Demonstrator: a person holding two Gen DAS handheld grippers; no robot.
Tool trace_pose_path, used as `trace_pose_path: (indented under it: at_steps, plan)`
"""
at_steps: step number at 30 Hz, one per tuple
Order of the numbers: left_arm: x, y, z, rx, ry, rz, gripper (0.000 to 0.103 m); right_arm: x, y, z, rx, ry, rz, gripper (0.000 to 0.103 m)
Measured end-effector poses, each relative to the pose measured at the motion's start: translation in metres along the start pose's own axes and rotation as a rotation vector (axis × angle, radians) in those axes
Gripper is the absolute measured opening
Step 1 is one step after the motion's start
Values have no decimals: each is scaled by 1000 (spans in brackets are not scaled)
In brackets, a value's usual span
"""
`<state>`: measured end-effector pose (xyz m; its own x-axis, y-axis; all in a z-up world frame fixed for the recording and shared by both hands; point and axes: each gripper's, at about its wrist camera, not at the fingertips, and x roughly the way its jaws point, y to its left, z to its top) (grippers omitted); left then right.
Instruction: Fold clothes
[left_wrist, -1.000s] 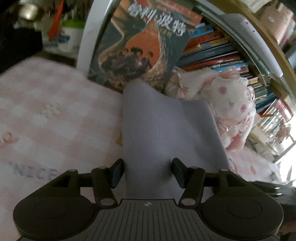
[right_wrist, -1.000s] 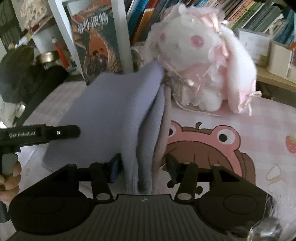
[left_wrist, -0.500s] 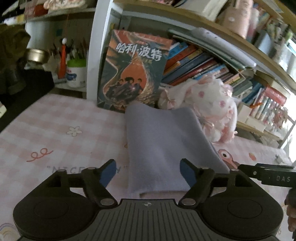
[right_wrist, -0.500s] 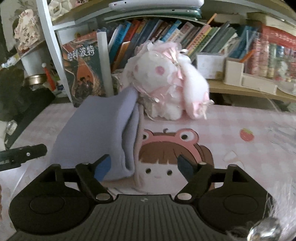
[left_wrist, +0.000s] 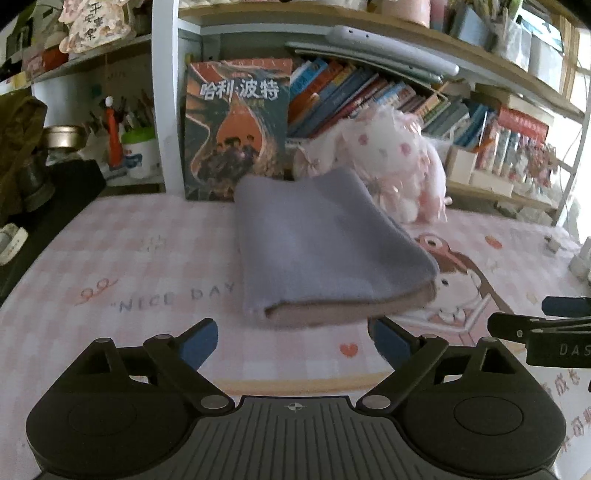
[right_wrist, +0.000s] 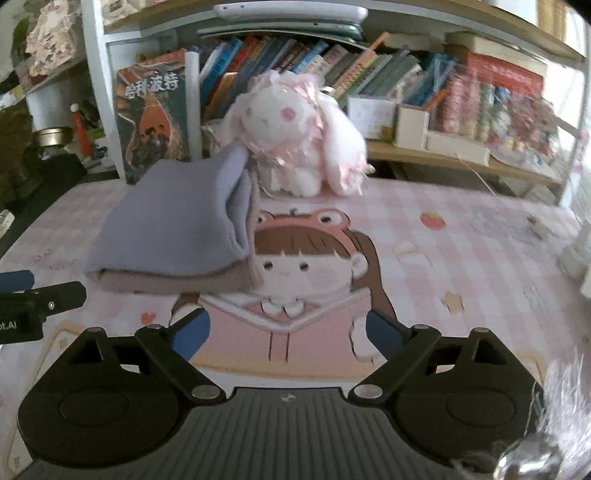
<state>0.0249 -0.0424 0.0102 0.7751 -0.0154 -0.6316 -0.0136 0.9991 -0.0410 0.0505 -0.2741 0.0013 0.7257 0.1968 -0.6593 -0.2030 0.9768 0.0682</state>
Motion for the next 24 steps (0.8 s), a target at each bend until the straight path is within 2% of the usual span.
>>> trace_pose_path:
  at_steps: [8, 24]
  plan:
    - [-13, -17, -26, 11, 8, 5, 94, -26, 6, -33, -1, -22, -54, 95]
    - [-17, -25, -32, 49, 23, -1, 98, -29, 3, -42, 41, 3, -88, 97]
